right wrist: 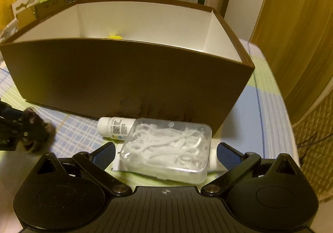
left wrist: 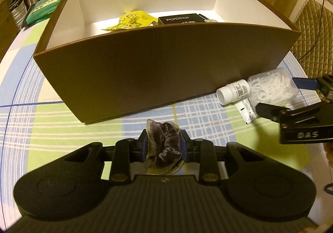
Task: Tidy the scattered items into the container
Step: 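Lift the dark pouch with the left gripper while the right grasps the clear floss case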
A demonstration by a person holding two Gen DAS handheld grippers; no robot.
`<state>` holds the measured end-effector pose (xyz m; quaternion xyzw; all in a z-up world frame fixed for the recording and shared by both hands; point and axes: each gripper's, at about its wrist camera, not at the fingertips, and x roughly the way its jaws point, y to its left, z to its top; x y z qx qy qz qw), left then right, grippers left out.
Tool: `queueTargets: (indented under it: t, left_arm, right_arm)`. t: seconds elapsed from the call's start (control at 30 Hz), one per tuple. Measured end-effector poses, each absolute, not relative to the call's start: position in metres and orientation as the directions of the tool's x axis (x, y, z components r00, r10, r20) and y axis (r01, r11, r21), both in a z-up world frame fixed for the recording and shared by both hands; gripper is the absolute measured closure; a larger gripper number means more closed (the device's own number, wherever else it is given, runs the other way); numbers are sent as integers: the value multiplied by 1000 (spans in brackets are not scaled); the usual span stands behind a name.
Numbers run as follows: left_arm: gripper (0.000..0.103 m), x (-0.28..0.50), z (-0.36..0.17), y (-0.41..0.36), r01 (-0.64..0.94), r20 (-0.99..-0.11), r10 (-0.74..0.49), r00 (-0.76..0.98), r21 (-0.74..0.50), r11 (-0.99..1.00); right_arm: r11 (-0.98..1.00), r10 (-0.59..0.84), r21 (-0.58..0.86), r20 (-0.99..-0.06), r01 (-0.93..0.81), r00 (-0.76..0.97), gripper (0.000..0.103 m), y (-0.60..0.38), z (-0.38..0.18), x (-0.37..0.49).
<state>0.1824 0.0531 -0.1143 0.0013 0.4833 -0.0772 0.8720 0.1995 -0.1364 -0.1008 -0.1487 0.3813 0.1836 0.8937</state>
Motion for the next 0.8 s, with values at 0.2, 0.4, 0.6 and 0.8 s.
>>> queueTargets:
  t: [0.2, 0.4, 0.6, 0.8]
  left_arm:
    - [73, 187, -111, 45, 143, -848, -131, 514, -66, 987]
    - [68, 195, -110, 40, 146, -851, -126, 510, -59, 988]
    - [62, 198, -117, 38, 156, -857, -123, 501, -51, 986]
    - [71, 194, -120, 37, 188, -856, -109, 506, -14, 982]
  right_arm:
    - [869, 203, -173, -729, -463, 654, 15, -136, -105, 199]
    - [881, 220, -138, -729, -453, 649, 15, -150, -97, 197]
    - [902, 268, -25, -749, -431, 606, 15, -169, -80, 188]
    - [901, 305, 43, -769, -431, 561, 15, -179, -73, 177]
